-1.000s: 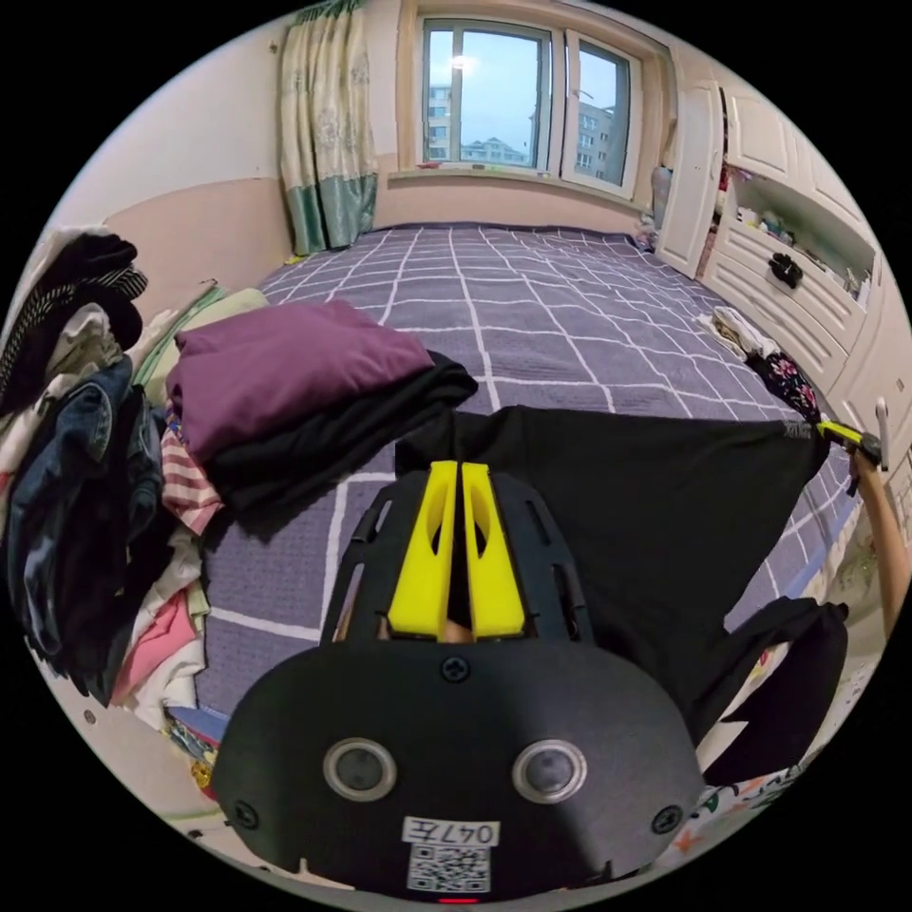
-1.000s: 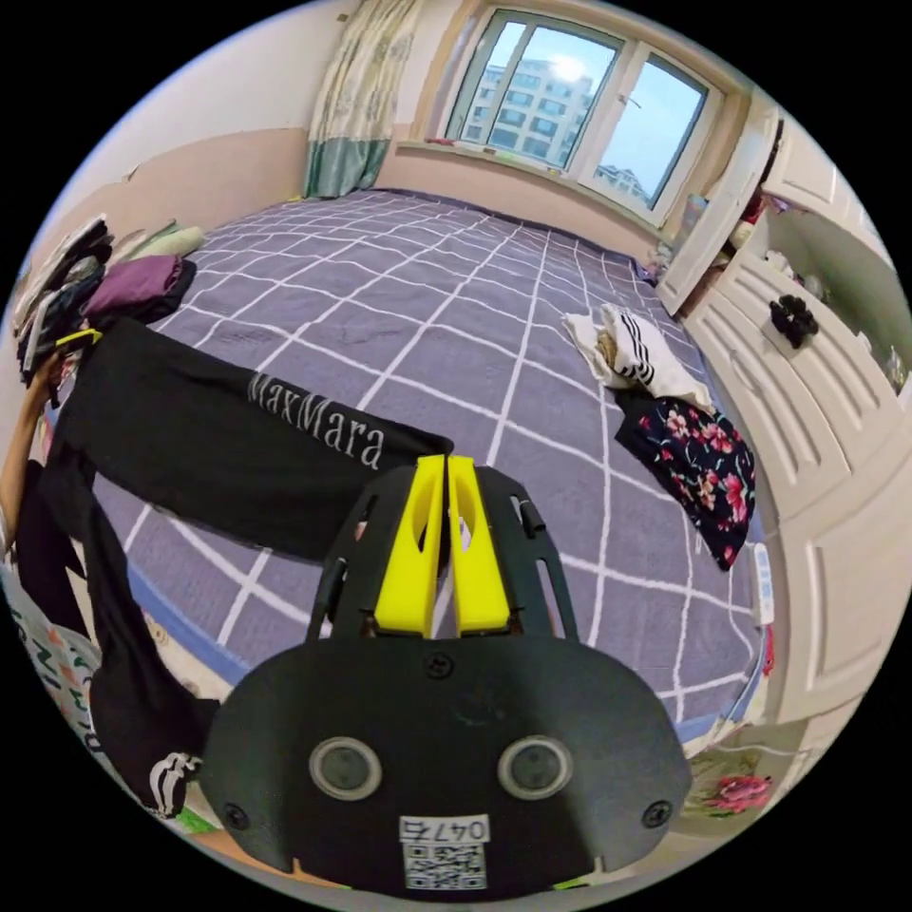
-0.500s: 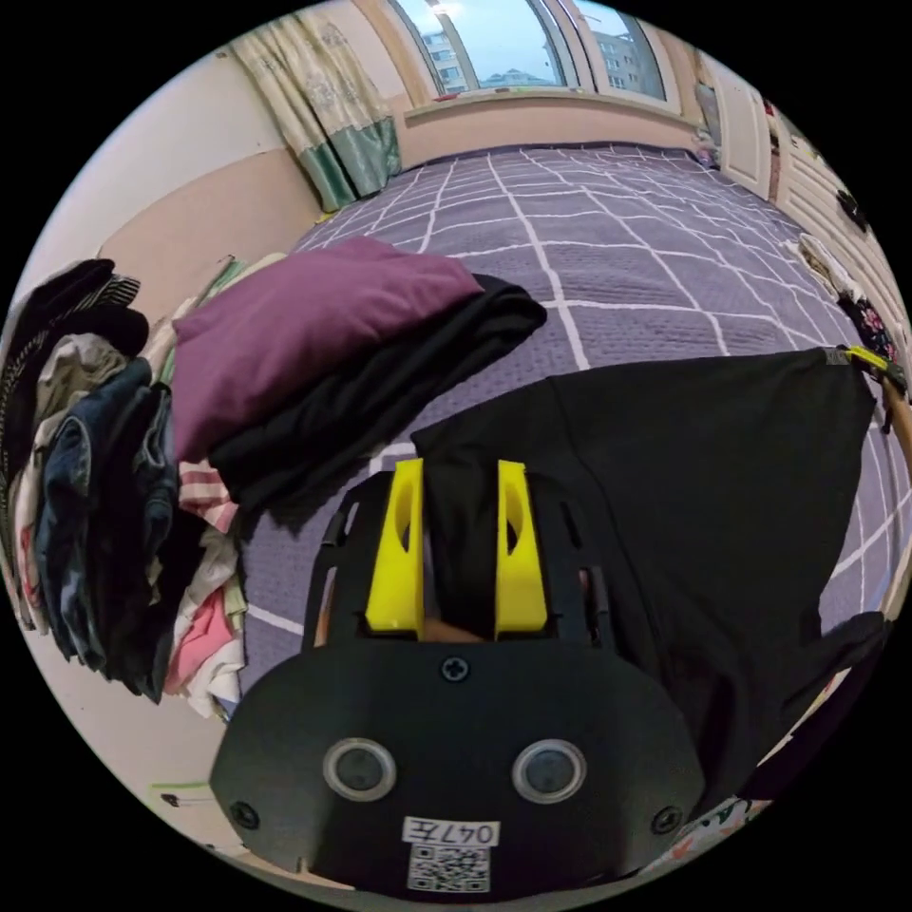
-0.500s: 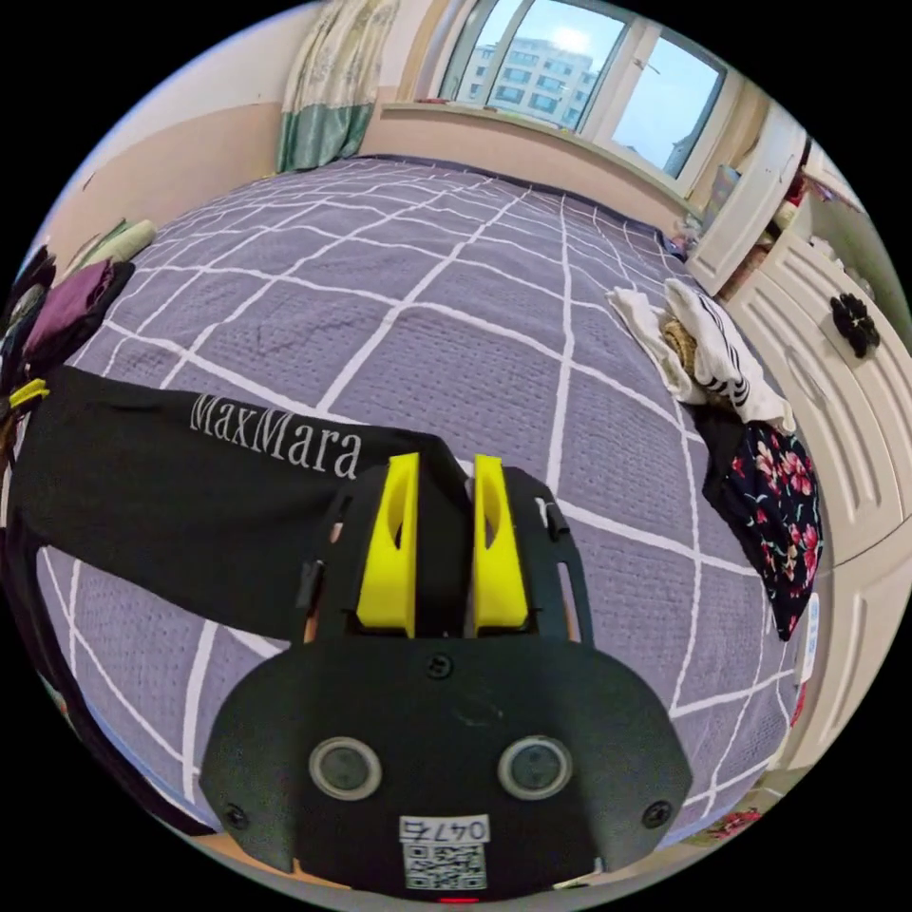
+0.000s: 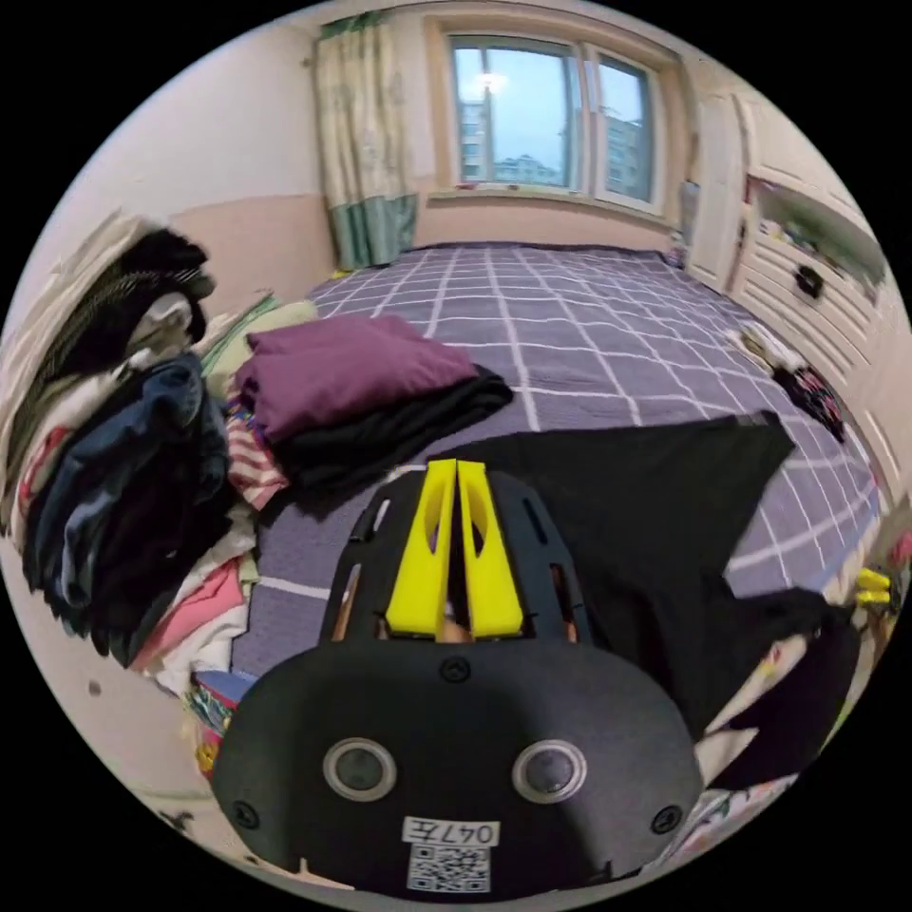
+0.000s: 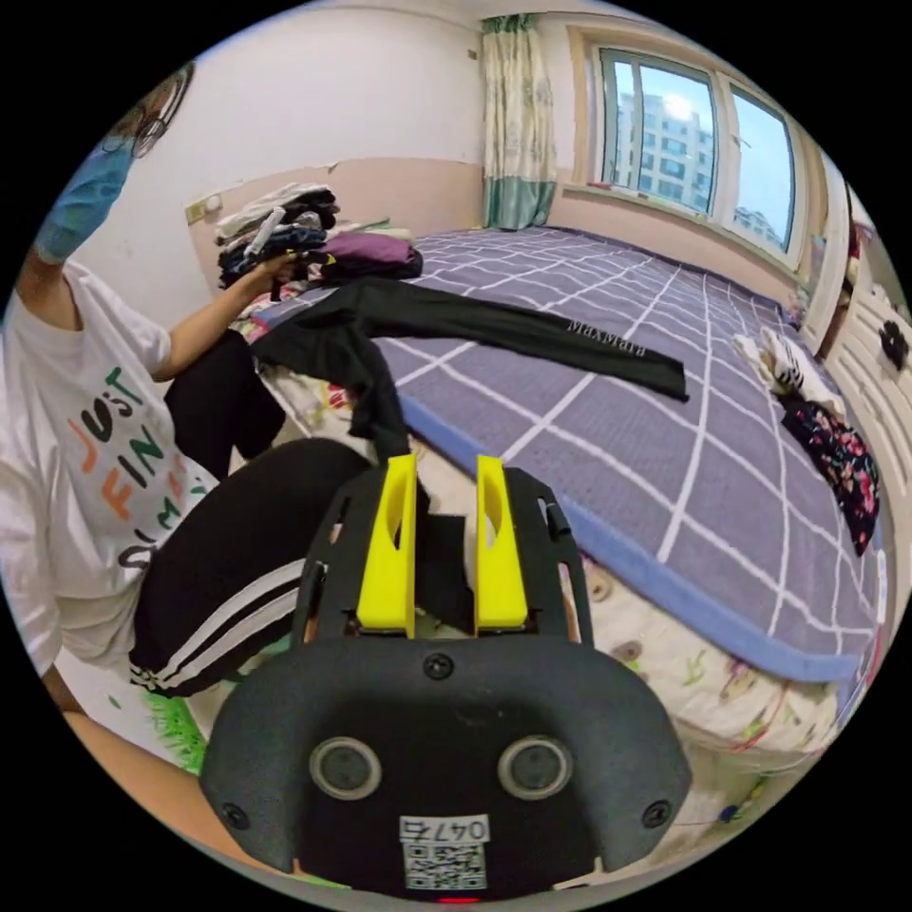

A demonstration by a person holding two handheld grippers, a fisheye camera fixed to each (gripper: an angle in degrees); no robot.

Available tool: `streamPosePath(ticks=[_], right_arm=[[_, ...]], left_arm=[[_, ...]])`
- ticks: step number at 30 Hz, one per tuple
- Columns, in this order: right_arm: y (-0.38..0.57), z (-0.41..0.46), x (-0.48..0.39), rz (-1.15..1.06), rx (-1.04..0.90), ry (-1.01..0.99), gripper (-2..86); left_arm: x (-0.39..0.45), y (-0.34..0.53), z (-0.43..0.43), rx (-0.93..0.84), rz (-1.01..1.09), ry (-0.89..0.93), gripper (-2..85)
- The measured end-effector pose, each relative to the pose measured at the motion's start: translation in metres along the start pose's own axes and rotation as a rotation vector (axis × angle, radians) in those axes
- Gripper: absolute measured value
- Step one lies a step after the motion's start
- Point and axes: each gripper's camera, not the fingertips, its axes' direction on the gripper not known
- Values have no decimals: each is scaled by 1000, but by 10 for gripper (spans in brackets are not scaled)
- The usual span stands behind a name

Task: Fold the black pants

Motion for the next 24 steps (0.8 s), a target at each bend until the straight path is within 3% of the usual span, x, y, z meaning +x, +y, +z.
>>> streamPosePath(ticks=[4, 6, 9, 13, 17, 19, 24], right_arm=[[45, 10, -8, 104, 6, -155, 30], [54, 21, -2, 134, -14, -186, 11], [55, 37, -7, 94, -81, -227, -3], [38, 18, -9, 50, -104, -29, -6], [6, -32, -3, 16, 21, 144, -1], [-3, -45, -4, -12, 39, 99, 8], [20, 2, -27, -157, -226, -61, 52]], left_arm=[[62, 7, -19, -89, 294, 258, 20], [115, 18, -32, -177, 523, 471, 60], [173, 39, -37, -192, 661, 535, 72], [224, 59, -10, -299, 721, 534, 74], [252, 71, 11, -357, 702, 500, 19], [252, 72, 14, -368, 661, 482, 9], [242, 91, -21, -291, 692, 585, 86]])
